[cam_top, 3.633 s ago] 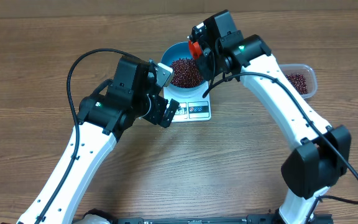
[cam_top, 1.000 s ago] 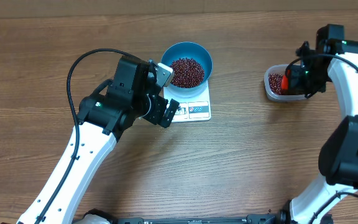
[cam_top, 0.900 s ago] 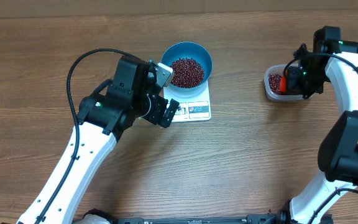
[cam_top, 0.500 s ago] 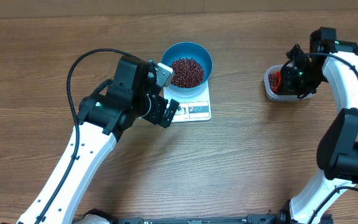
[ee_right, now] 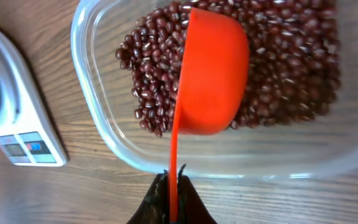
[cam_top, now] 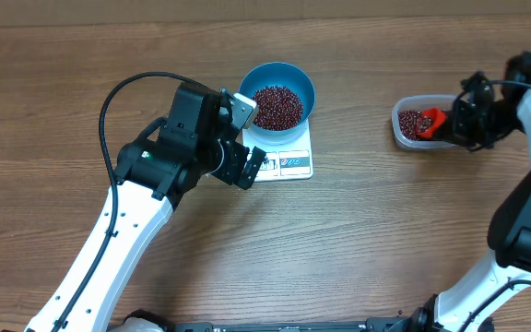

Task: Scoop item into bowl and weigh 150g on scale
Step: 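Dip the scoop into the red beans and lift it filled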

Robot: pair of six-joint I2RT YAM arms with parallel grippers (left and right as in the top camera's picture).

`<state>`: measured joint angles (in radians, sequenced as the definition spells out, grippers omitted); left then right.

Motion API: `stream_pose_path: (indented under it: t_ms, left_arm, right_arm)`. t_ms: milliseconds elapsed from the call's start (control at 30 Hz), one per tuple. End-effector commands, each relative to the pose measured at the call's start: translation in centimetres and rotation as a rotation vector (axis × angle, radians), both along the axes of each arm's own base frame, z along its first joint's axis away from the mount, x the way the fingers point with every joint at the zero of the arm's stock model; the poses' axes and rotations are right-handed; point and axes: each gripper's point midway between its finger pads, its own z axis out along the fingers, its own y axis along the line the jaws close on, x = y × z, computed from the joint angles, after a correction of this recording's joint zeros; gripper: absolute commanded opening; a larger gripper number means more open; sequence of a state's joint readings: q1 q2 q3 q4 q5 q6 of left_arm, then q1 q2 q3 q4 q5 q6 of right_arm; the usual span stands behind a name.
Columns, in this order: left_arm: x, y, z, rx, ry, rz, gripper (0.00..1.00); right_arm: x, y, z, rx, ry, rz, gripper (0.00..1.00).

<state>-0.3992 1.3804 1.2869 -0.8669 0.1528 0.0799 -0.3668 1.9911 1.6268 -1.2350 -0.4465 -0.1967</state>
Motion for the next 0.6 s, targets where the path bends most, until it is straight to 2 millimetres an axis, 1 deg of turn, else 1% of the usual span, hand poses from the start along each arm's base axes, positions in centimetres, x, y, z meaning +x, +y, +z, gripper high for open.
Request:
stream_pose_path:
  t_ms: [0,100,133,233,433,567]
  left_arm:
    - [0.0,0.1,0.2,-0.004,-0.004,0.014,1.00]
    - [0.0,0.1,0.2,-0.004,-0.004,0.014,1.00]
    - [0.0,0.1,0.2,-0.004,-0.004,0.014,1.00]
    - [0.0,0.1,0.2,-0.005,-0.004,0.013,1.00]
    - [0.0,0.1,0.2,-0.004,-0.004,0.014,1.00]
    - [0.0,0.1,0.2,-0.004,-0.004,0.014,1.00]
  right_arm:
    - [0.6,0.4,2.7,0.118,-0.117,0.029,0.04]
    - [0.4,0.6,4.1,0.191,-0.174,0.044,0.04]
    - [0.2,0.6,5.0,0.235,-0.209,0.051,0.04]
    - [0.1,1.0,6.1,0.294,-0.253,0.063,0.04]
    - [0.4,3.2,8.9,0.460,-0.356,0.102,0.04]
    - [0.7,5.1,10.0,0.529,-0.380,0.127,0.04]
